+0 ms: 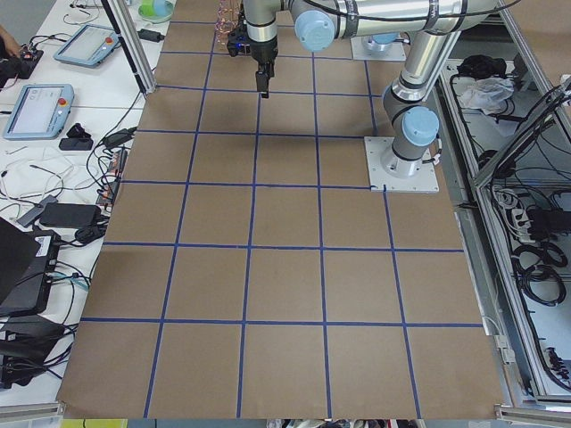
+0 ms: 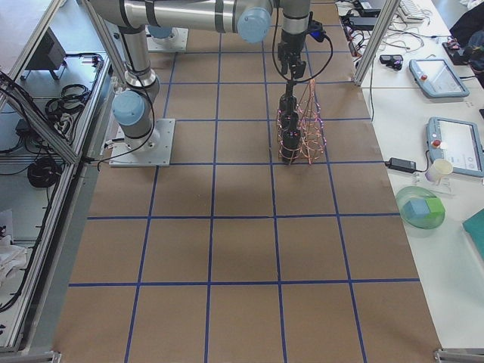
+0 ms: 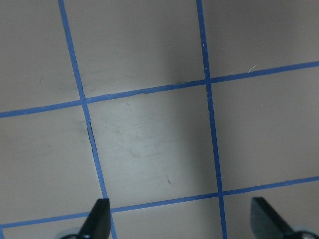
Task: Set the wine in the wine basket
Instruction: 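Open the right gripper and raise it away from the rack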
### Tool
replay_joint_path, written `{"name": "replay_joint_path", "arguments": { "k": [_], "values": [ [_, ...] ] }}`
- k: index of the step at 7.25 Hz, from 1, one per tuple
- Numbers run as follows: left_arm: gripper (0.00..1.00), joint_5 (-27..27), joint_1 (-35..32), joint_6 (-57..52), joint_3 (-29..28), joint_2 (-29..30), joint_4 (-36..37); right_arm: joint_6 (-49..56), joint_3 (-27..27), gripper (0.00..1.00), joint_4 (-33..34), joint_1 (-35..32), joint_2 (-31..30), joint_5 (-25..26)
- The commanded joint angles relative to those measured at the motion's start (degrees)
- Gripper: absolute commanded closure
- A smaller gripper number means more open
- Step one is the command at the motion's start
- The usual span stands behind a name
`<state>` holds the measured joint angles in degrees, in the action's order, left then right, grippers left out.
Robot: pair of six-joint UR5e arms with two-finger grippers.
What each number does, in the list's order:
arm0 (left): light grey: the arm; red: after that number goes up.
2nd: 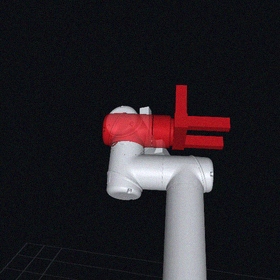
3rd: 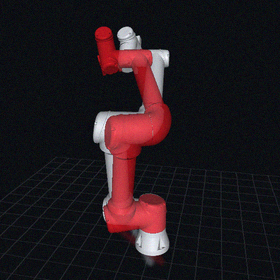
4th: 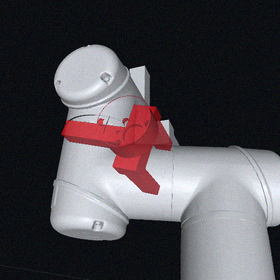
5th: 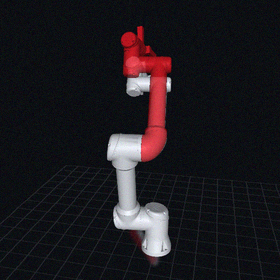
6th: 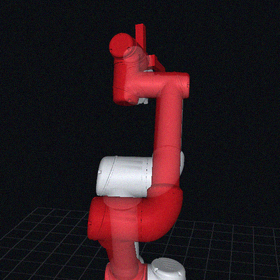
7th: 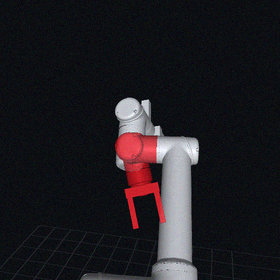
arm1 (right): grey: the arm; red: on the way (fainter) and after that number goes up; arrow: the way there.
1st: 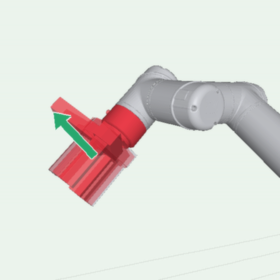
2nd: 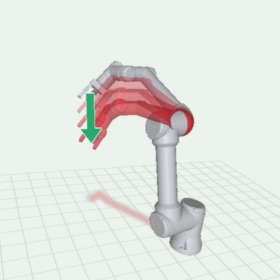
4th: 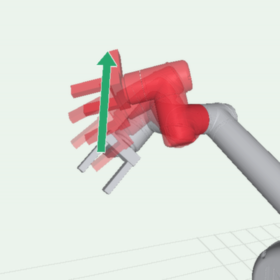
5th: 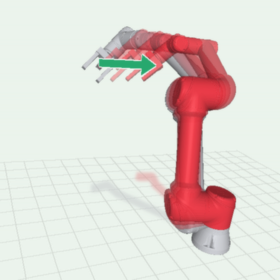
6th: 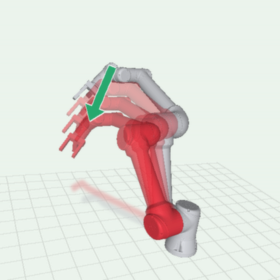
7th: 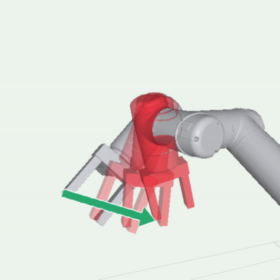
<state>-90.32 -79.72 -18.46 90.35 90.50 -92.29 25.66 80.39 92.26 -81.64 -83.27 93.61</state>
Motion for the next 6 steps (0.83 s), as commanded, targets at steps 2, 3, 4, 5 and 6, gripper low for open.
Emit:
{"name": "replay_joint_path", "arguments": {
  "k": [2,3,4,5,6],
  "values": [
    [0.00,0.06,0.00,0.00,0.00,-0.06,-0.09,-22.70,0.38,0.00,-5.15,-2.37,-5.23,-1.76],
    [0.00,0.06,0.00,0.00,0.00,-0.06,-0.09,-30.67,1.34,0.00,-4.82,-6.38,-4.62,-1.68],
    [0.00,-0.03,0.00,0.00,0.00,-0.06,-0.09,-33.10,2.92,0.00,-3.86,-9.99,-4.62,-1.76],
    [0.00,0.06,0.00,0.00,0.00,-0.06,-0.09,-32.34,3.80,0.00,-2.28,-10.72,-4.53,-1.68],
    [0.00,0.06,-0.09,0.00,0.09,-0.06,-0.09,-32.07,3.72,0.00,-2.00,-10.73,-4.62,-1.76]
  ]
}}
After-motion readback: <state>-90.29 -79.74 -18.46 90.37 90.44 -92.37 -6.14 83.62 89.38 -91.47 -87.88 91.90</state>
